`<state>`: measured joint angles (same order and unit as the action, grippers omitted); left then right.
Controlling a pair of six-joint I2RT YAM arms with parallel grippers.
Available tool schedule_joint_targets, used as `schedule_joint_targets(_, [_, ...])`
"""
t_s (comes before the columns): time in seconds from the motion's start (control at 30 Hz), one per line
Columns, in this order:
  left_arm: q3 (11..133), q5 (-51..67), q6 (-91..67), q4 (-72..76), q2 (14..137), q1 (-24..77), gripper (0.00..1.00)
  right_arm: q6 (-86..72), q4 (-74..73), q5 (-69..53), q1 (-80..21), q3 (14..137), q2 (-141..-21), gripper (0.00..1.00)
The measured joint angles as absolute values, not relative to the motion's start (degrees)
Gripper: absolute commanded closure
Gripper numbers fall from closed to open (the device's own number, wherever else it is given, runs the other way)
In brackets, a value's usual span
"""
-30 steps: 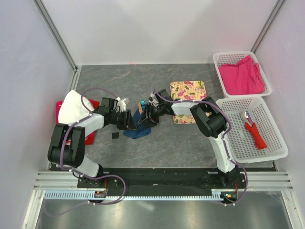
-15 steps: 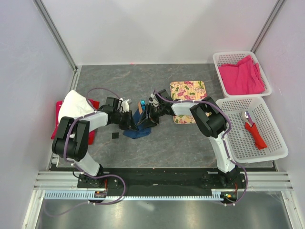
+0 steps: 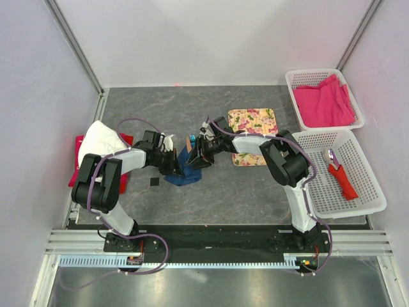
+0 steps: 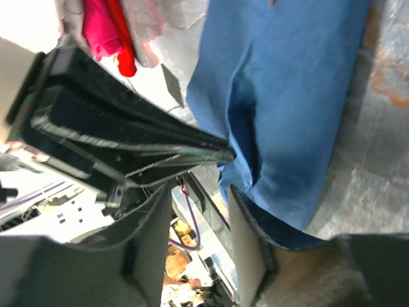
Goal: Place the utensils on the paper napkin and roll it up
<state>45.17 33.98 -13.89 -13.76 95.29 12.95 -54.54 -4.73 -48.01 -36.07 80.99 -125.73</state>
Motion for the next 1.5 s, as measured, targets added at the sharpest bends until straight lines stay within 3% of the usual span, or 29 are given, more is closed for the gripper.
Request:
schedule_joint_targets(0.23, [45.21,33.98,-13.91,-14.06,95.29,12.93,0.96,-51.83,-6.79,-47.46,-35.14,79.57,-123.70,0.93])
schedule_joint_targets(0.53, [45.28,34.74,-14.02,-14.02,95.29,12.80,0.95,-48.53,-10.81,-44.21,-35.03,79.18,-123.72,0.99])
schedule_joint_targets(0.63, [45.28,35.27,-14.09,-14.02,95.29,12.49,0.91,-47.42,-11.88,-43.11,-35.03,79.18,-123.90,0.99])
schedule_joint_targets(0.73, [45.28,36.38,-14.31,-13.89,95.26,12.10,0.77,-46.41,-12.75,-42.52,-35.05,79.20,-124.68,1.00])
schedule_joint_targets(0.77, [45.28,36.71,-14.57,-13.74,95.20,11.94,0.68,-46.30,-12.91,-42.52,-35.09,79.20,-124.95,1.00])
schedule_joint_targets(1.03, [45.25,38.52,-15.75,-12.49,90.85,10.94,0.38,-45.43,-13.87,-42.74,-35.29,80.20,-125.49,1.00])
schedule_joint_targets(1.17, [45.25,39.11,-16.10,-11.35,89.52,11.00,0.10,-45.15,-14.24,-42.68,-35.38,80.51,-125.58,0.99])
schedule_joint_targets(1.23, [45.21,38.94,-16.27,-11.40,89.52,11.00,0.10,-45.12,-14.24,-42.65,-35.40,80.53,-125.58,0.99])
schedule_joint_targets(1.43, [45.21,36.01,-16.40,-11.49,89.56,11.84,0.31,-45.12,-14.24,-42.65,-35.40,80.53,-125.58,0.99])
schedule_joint_targets(1.5, [45.21,35.27,-16.40,-11.66,89.67,12.14,0.34,-45.12,-14.24,-42.65,-35.40,80.53,-125.58,0.99])
